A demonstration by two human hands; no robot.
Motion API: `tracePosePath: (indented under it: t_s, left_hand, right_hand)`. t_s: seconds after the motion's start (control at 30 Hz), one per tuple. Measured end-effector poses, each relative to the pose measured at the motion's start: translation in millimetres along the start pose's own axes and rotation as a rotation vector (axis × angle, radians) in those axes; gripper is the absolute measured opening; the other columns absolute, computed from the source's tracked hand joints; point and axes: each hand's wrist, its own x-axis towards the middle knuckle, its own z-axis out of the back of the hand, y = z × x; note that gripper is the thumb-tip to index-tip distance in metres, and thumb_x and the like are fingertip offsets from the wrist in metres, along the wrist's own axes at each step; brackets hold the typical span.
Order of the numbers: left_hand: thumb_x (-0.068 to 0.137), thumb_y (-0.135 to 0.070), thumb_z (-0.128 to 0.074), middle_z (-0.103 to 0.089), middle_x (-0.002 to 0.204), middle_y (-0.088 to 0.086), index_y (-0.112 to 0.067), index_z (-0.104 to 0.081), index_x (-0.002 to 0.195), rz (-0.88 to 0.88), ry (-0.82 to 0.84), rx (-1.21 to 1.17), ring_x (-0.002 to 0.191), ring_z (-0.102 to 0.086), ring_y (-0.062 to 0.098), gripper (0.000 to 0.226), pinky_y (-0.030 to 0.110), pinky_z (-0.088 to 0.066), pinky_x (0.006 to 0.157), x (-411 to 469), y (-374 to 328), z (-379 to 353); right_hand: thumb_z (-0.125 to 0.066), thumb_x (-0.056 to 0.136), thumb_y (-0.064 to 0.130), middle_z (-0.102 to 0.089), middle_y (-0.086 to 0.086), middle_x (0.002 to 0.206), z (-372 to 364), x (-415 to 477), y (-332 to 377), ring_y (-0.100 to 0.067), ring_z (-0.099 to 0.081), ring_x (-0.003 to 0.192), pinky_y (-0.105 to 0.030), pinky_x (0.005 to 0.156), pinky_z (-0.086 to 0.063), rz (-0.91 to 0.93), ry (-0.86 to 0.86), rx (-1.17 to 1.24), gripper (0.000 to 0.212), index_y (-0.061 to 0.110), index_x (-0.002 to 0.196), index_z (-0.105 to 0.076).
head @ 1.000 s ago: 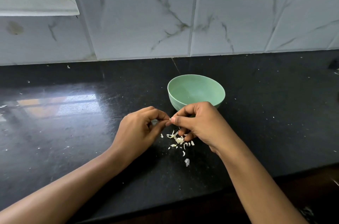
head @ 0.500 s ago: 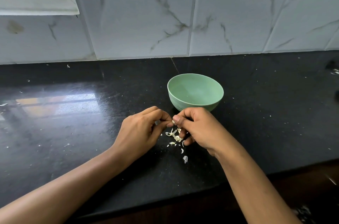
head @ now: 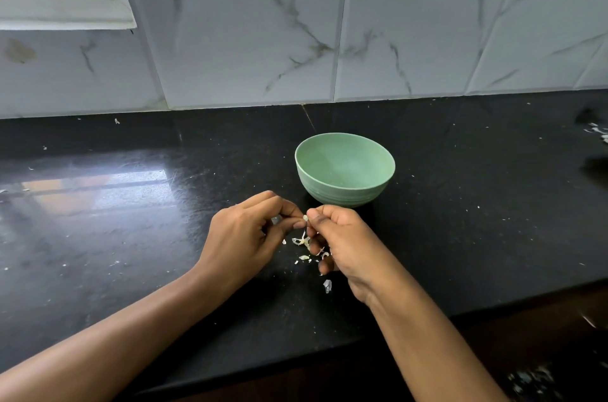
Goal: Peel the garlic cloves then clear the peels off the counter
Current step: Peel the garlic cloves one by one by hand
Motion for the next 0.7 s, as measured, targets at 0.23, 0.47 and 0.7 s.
tracePosePath:
  t_s: [0.23,0.47,0.7]
  left_hand:
    - [0.086,-0.037,-0.060,-0.063,0.080,-0.017,-0.032,-0.062,0.085,0.007,0.012,-0.100,0.057,-0.055,-0.005,0.006,0.015,-0.043,0.053,1,-2,1]
    - [0.080,-0.040,-0.067,-0.061,0.064,-0.009,-0.034,-0.062,0.080,0.253,0.023,-0.296,0.043,-0.056,0.012,0.007,0.018,-0.041,0.044,4,-3,1]
    - [0.079,-0.040,-0.063,-0.057,0.053,0.005,-0.033,-0.064,0.080,0.352,0.109,-0.389,0.043,-0.054,0.015,0.007,0.028,-0.044,0.048,4,-3,-2]
  right_hand:
    - [-0.043,0.100,0.021,-0.047,0.006,0.068,0,-4,0,-0.005,-0.043,0.055,-0.022,0.043,-0.036,0.019,0.011,-0.058,0.025,0.018,0.082,-0.060]
    - [-0.060,0.091,0.027,-0.057,0.010,0.087,6,1,-18,-0.010,-0.055,0.079,-0.030,0.070,-0.045,0.423,-0.257,-0.620,0.008,0.020,0.086,-0.062]
    - [-0.071,0.081,0.008,-0.064,0.015,0.090,20,21,-18,-0.009,-0.066,0.078,-0.030,0.063,-0.058,0.563,-0.139,-0.273,0.026,0.022,0.103,-0.072]
